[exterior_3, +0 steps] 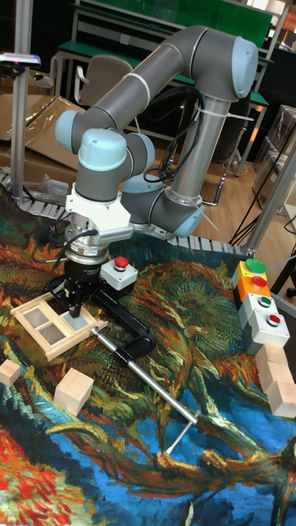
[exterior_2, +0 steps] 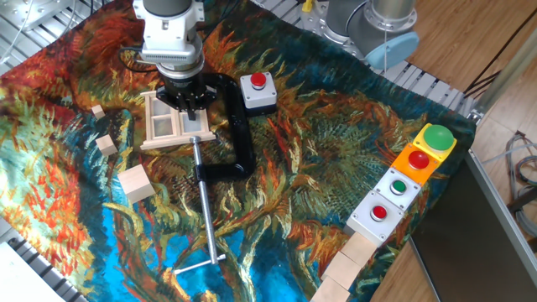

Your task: Close a sliding window

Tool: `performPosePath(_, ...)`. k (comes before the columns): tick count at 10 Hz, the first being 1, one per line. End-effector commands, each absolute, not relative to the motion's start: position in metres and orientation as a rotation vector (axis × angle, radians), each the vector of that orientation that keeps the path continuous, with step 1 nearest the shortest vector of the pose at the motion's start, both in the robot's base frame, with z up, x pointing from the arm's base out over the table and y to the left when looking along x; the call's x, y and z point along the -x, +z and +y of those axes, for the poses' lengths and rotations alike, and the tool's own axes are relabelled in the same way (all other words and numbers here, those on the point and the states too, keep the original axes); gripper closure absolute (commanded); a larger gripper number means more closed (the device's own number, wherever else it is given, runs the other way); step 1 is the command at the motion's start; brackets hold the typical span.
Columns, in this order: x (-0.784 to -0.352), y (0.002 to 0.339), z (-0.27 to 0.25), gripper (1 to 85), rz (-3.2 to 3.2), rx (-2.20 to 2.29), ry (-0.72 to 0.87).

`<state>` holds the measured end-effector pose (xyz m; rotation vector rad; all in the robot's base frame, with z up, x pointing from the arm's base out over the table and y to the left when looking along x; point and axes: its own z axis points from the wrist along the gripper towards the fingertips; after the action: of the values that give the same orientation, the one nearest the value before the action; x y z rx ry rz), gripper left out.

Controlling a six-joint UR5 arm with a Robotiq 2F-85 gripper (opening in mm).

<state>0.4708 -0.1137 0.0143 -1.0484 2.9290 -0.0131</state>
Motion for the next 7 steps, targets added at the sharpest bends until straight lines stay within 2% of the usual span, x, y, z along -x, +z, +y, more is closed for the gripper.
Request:
performPosePath(1,-0.4725,0.0162,-0.1102,84.3,2.924,1.035,0.001)
performPosePath(7,-0.4739,0.0182,-0.1144,84.3,2.923,1.048,-0.027)
